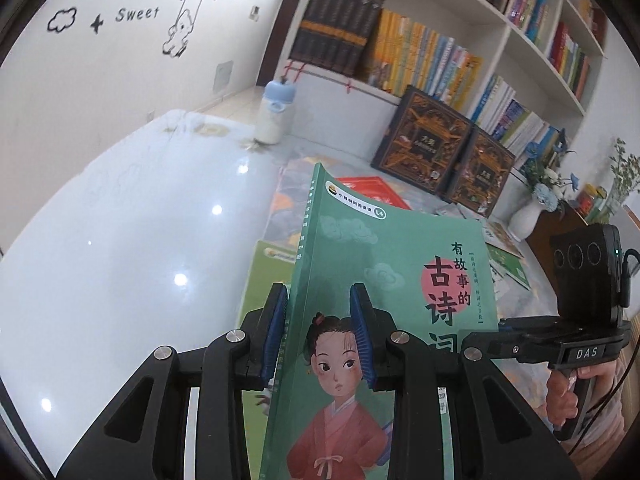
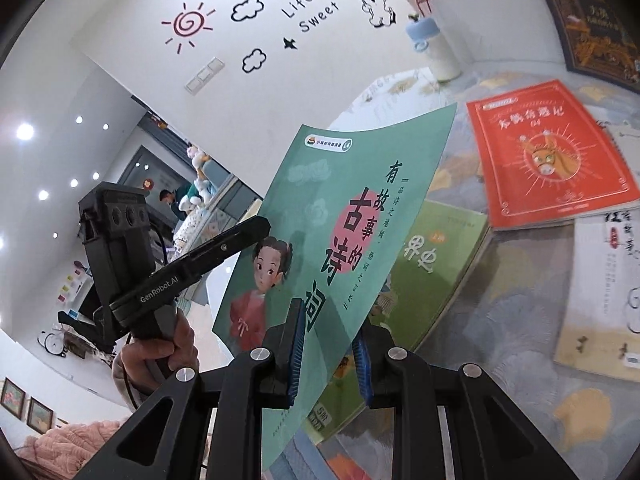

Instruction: Organize books

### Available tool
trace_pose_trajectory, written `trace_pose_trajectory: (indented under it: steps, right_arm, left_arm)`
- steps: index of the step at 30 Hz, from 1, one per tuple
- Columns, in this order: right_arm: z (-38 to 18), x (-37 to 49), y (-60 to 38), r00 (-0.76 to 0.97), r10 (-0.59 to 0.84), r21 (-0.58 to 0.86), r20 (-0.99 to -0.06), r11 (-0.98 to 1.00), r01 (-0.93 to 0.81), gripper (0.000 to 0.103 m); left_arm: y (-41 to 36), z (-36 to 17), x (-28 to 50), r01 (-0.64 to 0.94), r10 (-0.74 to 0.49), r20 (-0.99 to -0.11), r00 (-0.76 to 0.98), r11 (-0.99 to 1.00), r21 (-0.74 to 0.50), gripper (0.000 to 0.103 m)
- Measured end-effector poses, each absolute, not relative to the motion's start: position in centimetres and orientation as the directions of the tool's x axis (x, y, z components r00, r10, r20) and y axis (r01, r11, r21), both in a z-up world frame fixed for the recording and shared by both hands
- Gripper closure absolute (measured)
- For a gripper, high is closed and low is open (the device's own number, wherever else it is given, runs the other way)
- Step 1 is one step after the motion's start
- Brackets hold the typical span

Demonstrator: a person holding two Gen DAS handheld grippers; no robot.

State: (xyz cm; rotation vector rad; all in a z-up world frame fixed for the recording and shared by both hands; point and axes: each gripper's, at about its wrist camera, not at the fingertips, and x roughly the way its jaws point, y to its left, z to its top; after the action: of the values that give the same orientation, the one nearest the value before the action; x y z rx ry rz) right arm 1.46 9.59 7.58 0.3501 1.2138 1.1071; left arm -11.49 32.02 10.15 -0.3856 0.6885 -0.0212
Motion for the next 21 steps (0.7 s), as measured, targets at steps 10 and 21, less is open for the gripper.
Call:
trace_pose_trajectory:
  steps: [10,21]
  right_arm:
    - [4.6,2.7,12.0,-0.092,0.788,0.727,-0.608,0.508,-0.462,0.080]
    - [3.1,2.8,12.7,-0.098,0.758,0.711,-0.644,0.547,-0.442,0.080]
  left_arm:
    - [33.7,7.2,-11.1,-0.136,-0.161,-0.641,0.750,0.912,-0.388,0.075]
    - [34.2,5.2,-10.3,-0.161,-0.155,-0.670,0.726,0.909,-0.385,0.074]
